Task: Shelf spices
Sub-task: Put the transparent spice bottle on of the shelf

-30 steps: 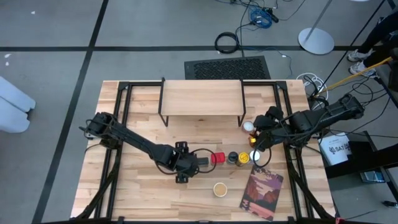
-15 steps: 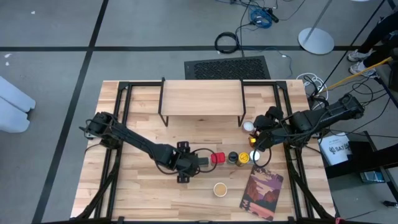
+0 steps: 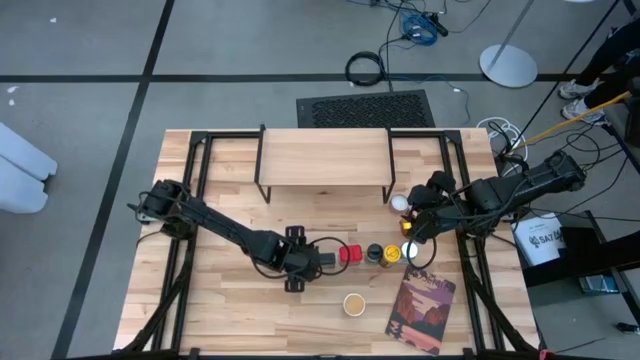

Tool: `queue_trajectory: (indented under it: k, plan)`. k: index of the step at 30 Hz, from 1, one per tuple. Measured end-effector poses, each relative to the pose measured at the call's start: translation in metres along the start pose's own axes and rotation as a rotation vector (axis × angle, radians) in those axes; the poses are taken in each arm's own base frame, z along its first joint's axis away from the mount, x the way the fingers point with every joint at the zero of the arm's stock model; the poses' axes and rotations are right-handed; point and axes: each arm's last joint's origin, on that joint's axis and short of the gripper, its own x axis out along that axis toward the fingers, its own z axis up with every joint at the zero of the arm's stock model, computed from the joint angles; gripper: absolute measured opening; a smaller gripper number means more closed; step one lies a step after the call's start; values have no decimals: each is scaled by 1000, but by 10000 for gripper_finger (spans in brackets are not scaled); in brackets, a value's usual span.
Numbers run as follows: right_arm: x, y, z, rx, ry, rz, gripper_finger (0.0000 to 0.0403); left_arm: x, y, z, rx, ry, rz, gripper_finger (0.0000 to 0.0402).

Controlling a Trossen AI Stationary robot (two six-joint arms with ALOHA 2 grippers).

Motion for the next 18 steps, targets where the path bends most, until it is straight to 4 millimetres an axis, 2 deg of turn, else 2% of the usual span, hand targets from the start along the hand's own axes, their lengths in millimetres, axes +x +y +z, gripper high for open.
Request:
queue_trajectory:
  k: [18]
  plan:
    - [0, 0, 0, 0, 0, 0, 341, 1, -1, 0, 16, 9, -25, 282]
